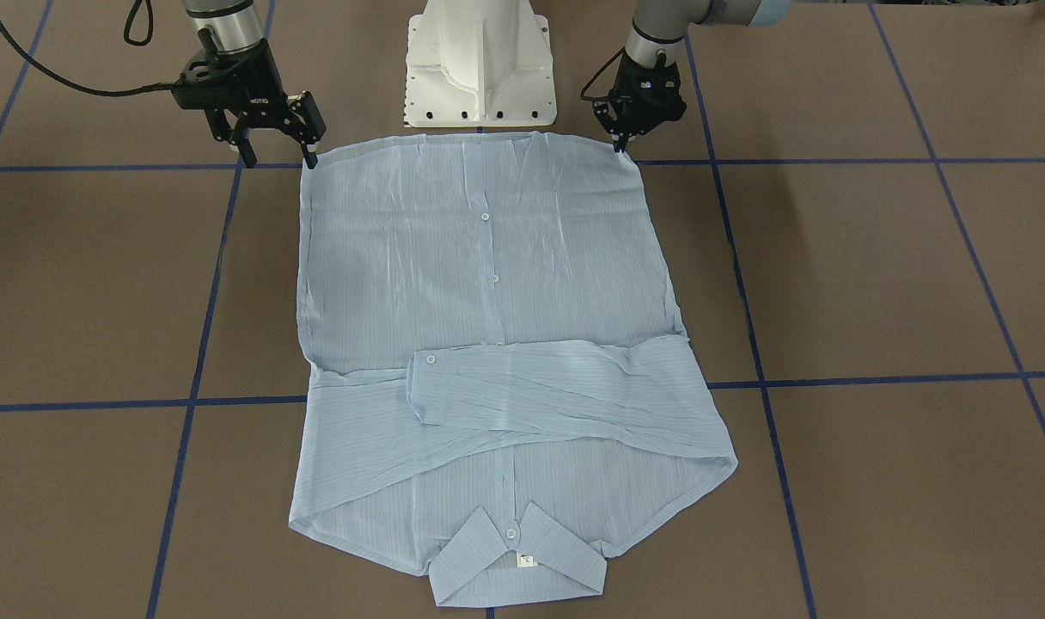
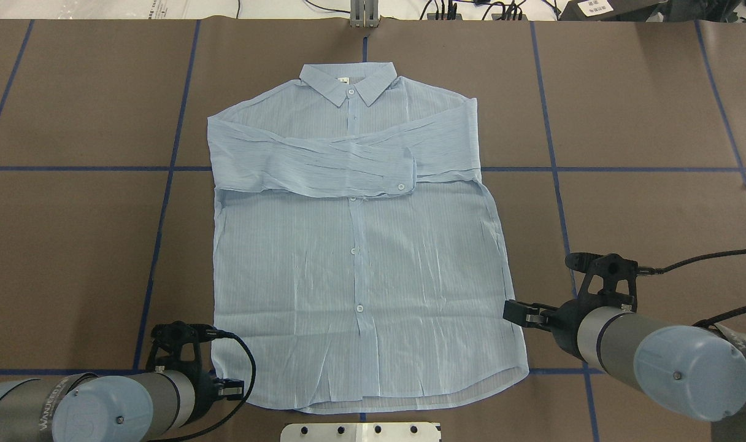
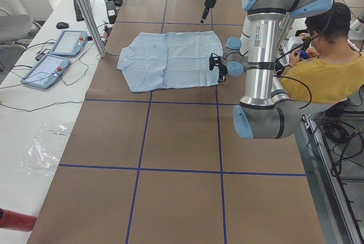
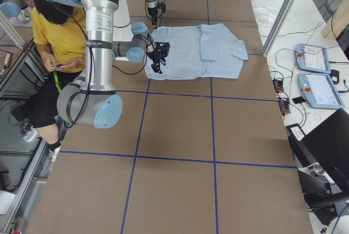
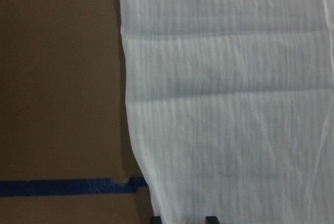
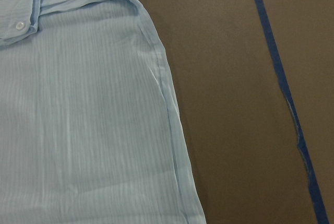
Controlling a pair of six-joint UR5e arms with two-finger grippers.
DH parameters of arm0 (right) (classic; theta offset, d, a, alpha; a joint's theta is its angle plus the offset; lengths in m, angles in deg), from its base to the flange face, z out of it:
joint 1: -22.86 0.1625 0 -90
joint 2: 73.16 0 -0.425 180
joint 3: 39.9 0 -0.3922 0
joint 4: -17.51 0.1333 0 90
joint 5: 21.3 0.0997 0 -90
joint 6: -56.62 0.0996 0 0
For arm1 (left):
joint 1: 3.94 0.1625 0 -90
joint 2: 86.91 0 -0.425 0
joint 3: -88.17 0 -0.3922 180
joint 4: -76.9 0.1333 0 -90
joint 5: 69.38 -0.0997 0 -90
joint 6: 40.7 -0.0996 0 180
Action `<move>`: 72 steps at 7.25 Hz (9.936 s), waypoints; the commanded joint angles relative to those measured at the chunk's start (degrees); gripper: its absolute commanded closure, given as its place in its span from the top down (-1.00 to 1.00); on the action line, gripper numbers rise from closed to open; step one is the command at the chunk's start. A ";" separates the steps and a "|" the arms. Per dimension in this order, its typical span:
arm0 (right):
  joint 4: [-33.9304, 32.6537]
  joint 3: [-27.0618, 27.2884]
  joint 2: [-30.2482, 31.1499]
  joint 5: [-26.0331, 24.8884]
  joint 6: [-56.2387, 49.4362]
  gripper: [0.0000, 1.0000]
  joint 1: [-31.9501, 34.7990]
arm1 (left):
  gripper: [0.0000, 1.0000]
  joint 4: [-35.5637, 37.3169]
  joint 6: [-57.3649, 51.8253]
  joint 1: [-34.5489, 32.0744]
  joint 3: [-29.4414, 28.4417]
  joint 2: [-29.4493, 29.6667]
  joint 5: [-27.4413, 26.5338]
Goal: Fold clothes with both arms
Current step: 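Move both grippers to the shirt hem corners nearest the robot, then grasp both hem corners with the left and right grippers, then lift the hem with both grippers and fold it toward the collar, then release the hem and raise both grippers above the folded shirt, then grasp the folded shirt edge nearest the left gripper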
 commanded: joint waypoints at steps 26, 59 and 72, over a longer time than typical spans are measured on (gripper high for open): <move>-16.63 16.04 5.34 -6.02 16.00 -1.00 -15.74 | -1.00 8.60 -0.61 -0.50 21.47 -2.85 1.29; -1.49 -29.95 -31.14 7.72 -12.13 1.00 26.01 | 0.81 -20.87 -16.35 -20.90 -15.98 6.46 4.93; -1.41 -29.86 -31.84 7.11 -11.25 1.00 24.34 | -1.00 -20.96 -38.61 -35.86 -17.19 -0.31 2.90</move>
